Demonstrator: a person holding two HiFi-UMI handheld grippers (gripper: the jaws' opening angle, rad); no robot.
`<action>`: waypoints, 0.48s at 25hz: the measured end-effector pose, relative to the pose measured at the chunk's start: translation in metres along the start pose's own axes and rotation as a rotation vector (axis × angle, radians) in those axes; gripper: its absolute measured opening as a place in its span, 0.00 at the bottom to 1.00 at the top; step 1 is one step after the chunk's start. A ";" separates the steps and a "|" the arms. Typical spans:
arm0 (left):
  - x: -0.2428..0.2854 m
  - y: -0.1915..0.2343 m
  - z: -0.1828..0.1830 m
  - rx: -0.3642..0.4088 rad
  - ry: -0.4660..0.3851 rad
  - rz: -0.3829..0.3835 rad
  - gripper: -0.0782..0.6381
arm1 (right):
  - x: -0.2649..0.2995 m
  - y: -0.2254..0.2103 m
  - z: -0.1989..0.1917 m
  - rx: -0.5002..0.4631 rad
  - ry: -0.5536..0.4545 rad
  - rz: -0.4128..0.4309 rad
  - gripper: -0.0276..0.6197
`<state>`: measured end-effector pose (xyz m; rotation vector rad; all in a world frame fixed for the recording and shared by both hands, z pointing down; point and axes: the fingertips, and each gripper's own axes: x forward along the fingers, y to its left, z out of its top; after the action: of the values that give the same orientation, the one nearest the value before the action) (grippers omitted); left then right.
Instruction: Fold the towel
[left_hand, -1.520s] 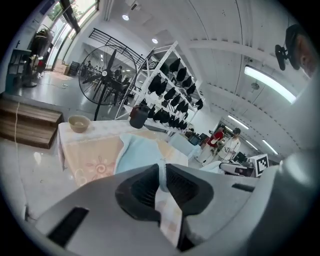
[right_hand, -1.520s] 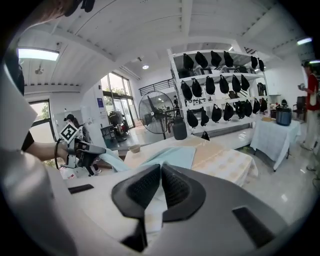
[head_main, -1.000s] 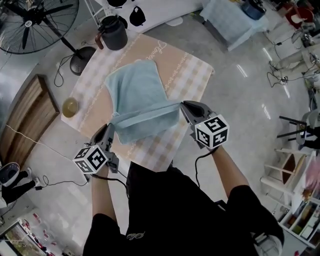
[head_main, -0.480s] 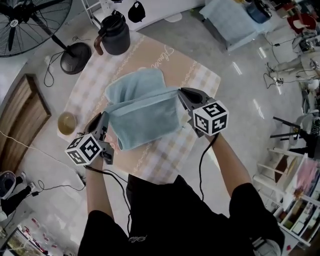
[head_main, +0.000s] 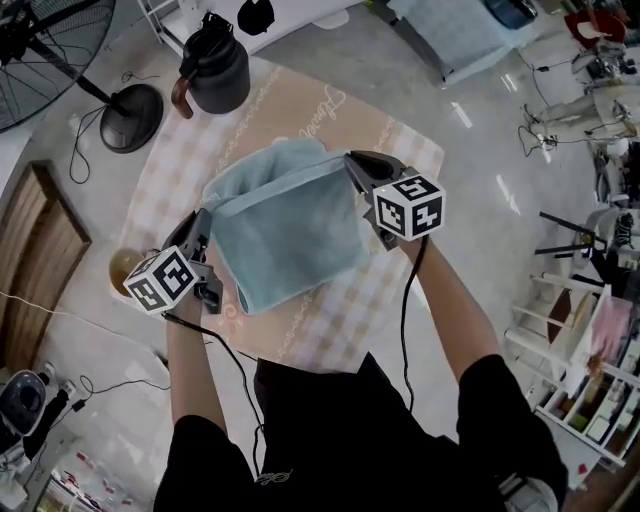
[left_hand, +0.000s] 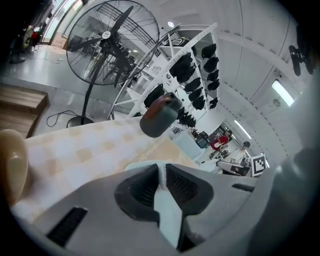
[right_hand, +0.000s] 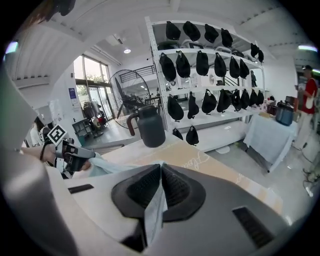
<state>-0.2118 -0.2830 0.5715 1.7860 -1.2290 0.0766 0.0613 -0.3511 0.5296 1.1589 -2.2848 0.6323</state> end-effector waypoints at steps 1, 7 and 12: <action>0.006 0.004 -0.001 -0.022 0.007 0.001 0.17 | 0.007 -0.004 -0.002 0.010 0.010 -0.002 0.07; 0.025 0.024 -0.002 -0.104 0.047 0.029 0.17 | 0.041 -0.016 -0.006 0.085 0.072 0.018 0.07; 0.038 0.038 -0.004 -0.155 0.058 0.044 0.17 | 0.060 -0.021 -0.008 0.135 0.105 0.015 0.07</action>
<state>-0.2201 -0.3091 0.6175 1.6122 -1.2007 0.0561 0.0491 -0.3936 0.5763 1.1431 -2.1925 0.8442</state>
